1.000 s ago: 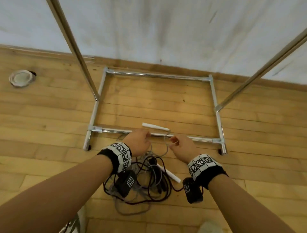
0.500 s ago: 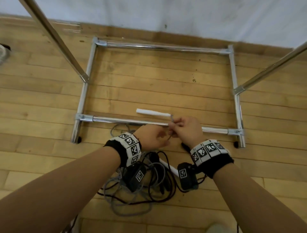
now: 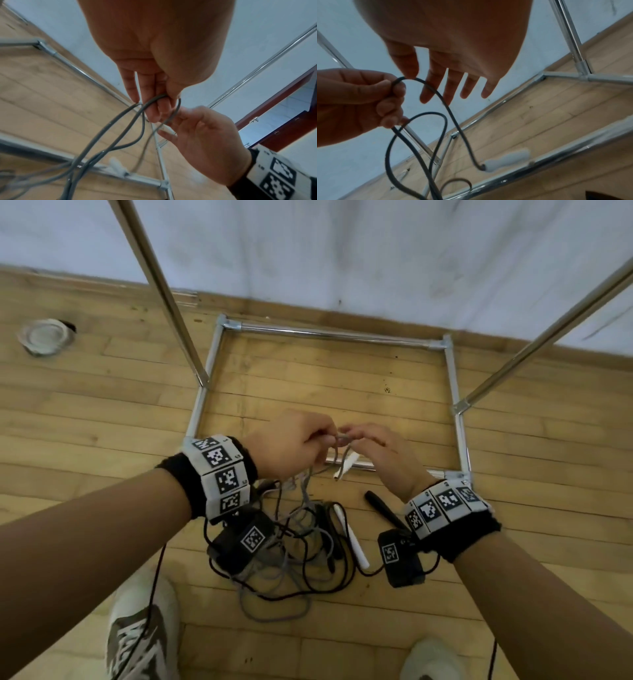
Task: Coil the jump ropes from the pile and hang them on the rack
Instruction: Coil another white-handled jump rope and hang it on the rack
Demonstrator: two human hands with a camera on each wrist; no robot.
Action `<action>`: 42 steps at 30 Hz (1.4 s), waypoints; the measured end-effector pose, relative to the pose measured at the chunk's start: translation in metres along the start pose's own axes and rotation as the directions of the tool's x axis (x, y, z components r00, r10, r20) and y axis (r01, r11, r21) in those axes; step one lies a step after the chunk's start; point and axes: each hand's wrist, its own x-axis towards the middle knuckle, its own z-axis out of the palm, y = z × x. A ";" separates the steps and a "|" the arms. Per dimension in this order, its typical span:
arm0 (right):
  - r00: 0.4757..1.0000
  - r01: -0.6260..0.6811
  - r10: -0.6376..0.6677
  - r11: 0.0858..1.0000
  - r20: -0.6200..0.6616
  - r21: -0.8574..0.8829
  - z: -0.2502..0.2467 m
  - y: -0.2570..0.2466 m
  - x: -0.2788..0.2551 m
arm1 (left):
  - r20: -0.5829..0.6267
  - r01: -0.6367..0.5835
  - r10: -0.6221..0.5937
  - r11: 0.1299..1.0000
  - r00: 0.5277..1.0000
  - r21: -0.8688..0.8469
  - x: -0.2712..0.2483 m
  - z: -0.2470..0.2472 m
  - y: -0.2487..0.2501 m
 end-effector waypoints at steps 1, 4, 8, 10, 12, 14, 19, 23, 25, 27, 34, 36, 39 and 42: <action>1.000 0.019 -0.019 1.000 0.018 -0.014 -0.002 -0.008 -0.006 | -0.020 -0.004 0.004 1.000 1.000 -0.011 -0.006 -0.009 0.008; 0.990 0.139 -0.136 0.975 0.032 -0.175 -0.010 -0.026 -0.022 | -0.081 -0.039 0.034 0.997 0.996 -0.066 -0.025 -0.033 0.030; 0.986 0.166 -0.161 0.930 0.043 -0.327 -0.018 -0.044 -0.045 | -0.203 -0.114 0.090 0.988 0.975 -0.109 -0.051 -0.064 0.061; 0.991 0.130 -0.126 0.940 0.034 -0.315 -0.023 -0.048 -0.058 | -0.280 -0.127 0.095 0.987 0.955 -0.101 -0.062 -0.081 0.073; 0.998 0.061 -0.065 0.979 -0.014 -0.193 -0.028 -0.055 -0.070 | -0.317 -0.139 0.103 0.986 0.943 -0.094 -0.071 -0.095 0.082; 0.996 0.047 -0.054 0.993 -0.069 -0.106 -0.033 -0.067 -0.080 | -0.351 -0.131 0.099 0.989 0.931 -0.070 -0.080 -0.104 0.088; 0.976 -0.010 -0.008 0.997 -0.219 -0.081 -0.051 -0.101 -0.091 | -0.417 -0.123 0.122 0.992 0.901 0.024 -0.096 -0.119 0.097; 0.978 0.036 -0.057 0.994 -0.203 -0.106 -0.072 -0.131 -0.097 | -0.414 -0.116 0.139 0.990 0.900 0.082 -0.103 -0.128 0.100; 0.975 0.020 -0.066 0.977 -0.212 -0.213 -0.081 -0.142 -0.102 | -0.470 -0.113 0.140 0.990 0.872 0.085 -0.105 -0.134 0.102; 0.976 -0.007 -0.052 0.963 -0.212 -0.269 -0.089 -0.149 -0.108 | -0.527 -0.107 0.121 0.993 0.841 0.056 -0.107 -0.140 0.105; 0.975 0.020 -0.124 0.876 -0.185 -0.482 -0.107 -0.163 -0.127 | -0.578 -0.038 0.082 0.995 0.812 0.087 -0.116 -0.151 0.101; 0.959 0.053 -0.155 0.921 -0.239 -0.385 -0.108 -0.174 -0.129 | -0.514 -0.009 0.070 0.993 0.855 0.121 -0.119 -0.149 0.099; 0.932 0.135 -0.197 0.967 -0.303 -0.215 -0.099 -0.199 -0.129 | -0.410 -0.007 0.076 0.986 0.909 0.168 -0.121 -0.142 0.102; 0.921 0.251 -0.266 0.964 -0.285 -0.091 -0.085 -0.218 -0.132 | -0.350 -0.032 0.081 0.989 0.933 0.144 -0.118 -0.134 0.114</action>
